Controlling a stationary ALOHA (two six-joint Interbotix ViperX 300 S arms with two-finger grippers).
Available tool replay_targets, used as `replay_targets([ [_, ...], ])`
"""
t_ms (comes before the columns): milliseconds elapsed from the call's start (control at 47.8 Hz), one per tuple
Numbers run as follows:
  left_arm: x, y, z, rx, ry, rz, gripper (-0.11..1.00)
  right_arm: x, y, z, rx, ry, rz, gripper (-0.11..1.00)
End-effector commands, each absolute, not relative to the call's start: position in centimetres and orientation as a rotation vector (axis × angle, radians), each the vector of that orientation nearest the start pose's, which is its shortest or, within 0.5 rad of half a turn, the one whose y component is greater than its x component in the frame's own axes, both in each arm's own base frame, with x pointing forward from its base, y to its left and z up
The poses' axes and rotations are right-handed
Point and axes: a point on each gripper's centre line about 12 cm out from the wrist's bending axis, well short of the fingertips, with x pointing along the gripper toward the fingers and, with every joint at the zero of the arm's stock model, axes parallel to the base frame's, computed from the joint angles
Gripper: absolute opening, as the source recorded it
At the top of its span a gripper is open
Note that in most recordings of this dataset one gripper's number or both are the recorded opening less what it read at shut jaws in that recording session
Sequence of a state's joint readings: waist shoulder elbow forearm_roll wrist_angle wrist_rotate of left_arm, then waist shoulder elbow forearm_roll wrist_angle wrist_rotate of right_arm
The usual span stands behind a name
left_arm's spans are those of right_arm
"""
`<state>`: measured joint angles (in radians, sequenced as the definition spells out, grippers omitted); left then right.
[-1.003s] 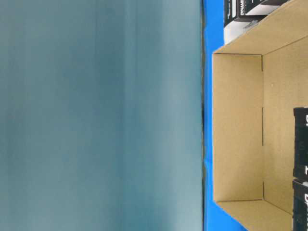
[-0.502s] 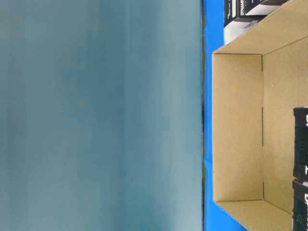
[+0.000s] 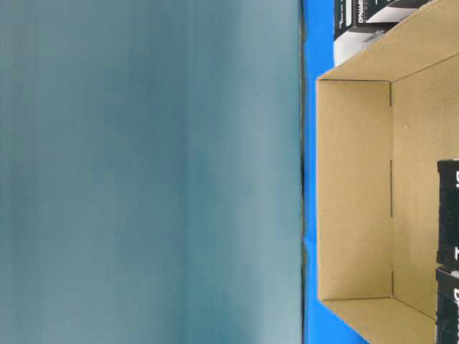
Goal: Pick the box from inside the cardboard box.
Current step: 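Open the right gripper and withdraw it to the right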
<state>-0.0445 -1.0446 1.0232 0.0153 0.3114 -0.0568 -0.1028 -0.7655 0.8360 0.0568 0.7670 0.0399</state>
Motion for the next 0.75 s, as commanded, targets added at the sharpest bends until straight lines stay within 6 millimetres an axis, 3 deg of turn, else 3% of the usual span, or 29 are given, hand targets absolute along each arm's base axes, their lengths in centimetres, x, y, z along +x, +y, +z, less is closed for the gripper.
replay_targets([
  [0,18.52,-0.82,31.33,-0.031,0.260,-0.037,-0.07,21.46,-1.80,27.91,0.135,0.817,-0.096,0.95],
  [732,18.19,-0.95,32.30,-0.028,0.205,-0.047,-0.07,21.44,-1.79,27.94,0.134,0.815,-0.095,0.95],
])
